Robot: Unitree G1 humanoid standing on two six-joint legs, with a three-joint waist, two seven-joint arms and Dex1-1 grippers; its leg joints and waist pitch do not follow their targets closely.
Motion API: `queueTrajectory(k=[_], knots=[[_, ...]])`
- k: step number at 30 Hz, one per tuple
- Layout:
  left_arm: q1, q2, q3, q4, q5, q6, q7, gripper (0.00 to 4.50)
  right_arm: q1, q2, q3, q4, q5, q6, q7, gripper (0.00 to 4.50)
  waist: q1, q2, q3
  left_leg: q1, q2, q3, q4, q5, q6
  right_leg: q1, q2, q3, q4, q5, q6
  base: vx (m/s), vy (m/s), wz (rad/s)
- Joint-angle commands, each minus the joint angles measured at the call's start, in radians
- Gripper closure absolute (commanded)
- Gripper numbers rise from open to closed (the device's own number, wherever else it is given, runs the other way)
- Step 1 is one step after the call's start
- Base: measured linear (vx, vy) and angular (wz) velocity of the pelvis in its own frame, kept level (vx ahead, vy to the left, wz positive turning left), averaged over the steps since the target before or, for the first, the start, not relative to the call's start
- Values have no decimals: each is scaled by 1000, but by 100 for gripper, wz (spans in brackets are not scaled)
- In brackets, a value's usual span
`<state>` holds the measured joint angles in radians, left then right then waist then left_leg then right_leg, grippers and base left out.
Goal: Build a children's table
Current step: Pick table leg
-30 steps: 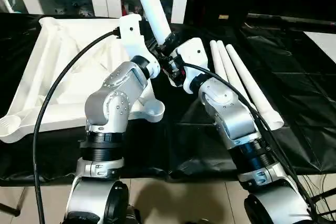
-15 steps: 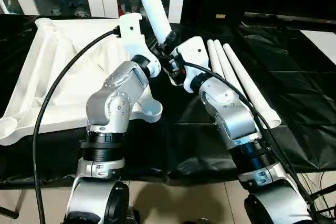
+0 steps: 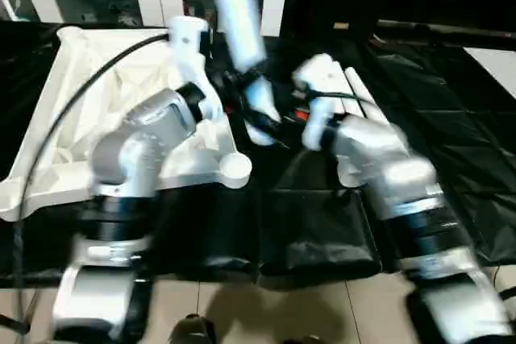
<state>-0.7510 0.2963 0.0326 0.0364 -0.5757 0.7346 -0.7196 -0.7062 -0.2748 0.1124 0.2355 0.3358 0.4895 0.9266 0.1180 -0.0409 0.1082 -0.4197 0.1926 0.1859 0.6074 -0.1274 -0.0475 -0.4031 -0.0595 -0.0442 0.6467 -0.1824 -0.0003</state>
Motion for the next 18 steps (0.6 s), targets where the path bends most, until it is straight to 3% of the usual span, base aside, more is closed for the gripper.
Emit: queueTrajectory(k=[1,9,18], knots=[[9,27,-24,-39,-31,28,-80,253,-14,-28,-14,-31,43,57,60,76,2,17,-106,47,34,-19,-70,-295,-50,37,-76,40,-82,-233,-188,0,0,0],[6,55,-33,-39,-32,26,-130,253,-14,-55,-10,-40,69,81,106,76,1,15,-105,48,37,-20,-70,-313,-71,33,-80,38,-84,-285,-190,0,0,0],[6,55,-33,-39,-32,26,-130,253,-14,-55,-10,-40,69,81,106,76,6,15,-107,48,37,-20,-69,-303,-70,33,-81,39,-85,-285,-183,0,0,0]])
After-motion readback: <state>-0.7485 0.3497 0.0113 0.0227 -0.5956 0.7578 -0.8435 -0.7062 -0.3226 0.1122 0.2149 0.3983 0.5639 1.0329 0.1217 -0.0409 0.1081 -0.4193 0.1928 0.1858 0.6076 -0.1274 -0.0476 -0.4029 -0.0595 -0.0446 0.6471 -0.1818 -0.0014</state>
